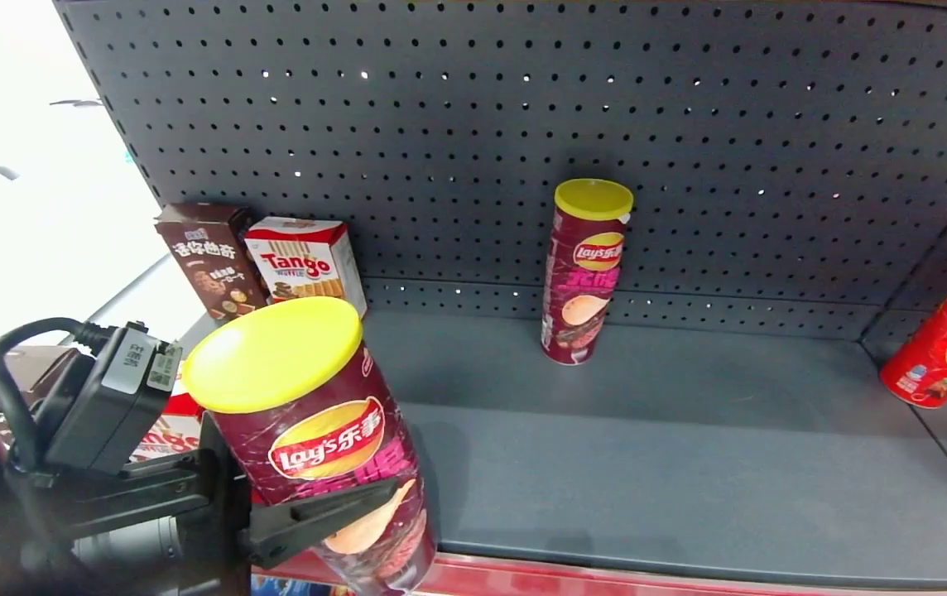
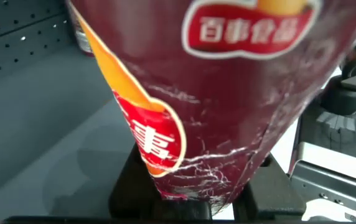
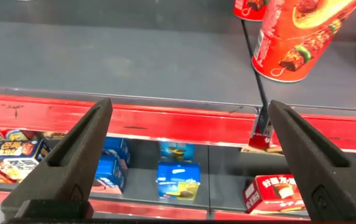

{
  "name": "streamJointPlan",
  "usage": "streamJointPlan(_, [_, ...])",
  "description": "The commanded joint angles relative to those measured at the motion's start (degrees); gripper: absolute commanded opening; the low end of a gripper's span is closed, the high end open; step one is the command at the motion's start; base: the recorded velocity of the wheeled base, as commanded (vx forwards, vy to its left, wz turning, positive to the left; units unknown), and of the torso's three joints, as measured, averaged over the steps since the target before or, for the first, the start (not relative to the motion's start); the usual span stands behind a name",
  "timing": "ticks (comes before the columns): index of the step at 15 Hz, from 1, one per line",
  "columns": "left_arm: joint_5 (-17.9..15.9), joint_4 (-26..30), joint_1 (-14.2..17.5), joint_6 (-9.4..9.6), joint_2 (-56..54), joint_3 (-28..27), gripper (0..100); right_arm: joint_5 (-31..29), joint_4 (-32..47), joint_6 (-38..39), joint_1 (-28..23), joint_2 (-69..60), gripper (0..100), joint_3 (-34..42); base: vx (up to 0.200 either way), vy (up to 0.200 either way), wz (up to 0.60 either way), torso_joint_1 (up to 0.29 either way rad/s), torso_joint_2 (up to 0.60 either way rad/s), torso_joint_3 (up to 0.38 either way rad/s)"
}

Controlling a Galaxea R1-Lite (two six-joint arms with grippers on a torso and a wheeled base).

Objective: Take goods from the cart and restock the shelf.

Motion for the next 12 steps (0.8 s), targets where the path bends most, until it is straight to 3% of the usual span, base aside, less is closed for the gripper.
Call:
streamJointPlan(1, [-0.1,0.0,0.0,0.00,0.1,0.0,0,0.0,0.0,0.0,0.0,0.1,100,0.0,0.000,0.000,0.00,0.000,0.00,0.000])
streamJointPlan(4, [-0.1,0.0,0.1,0.00,0.1,0.1,0,0.0,0.0,0.0,0.0,0.1,100,0.0,0.000,0.000,-0.60,0.002,0.00,0.005])
streamJointPlan(12, [0.0,0.0,0.1,-0.09,0.1,0.1,0,0.0,0.0,0.0,0.0,0.1,100,0.0,0.000,0.000,0.00,0.000,0.00,0.000])
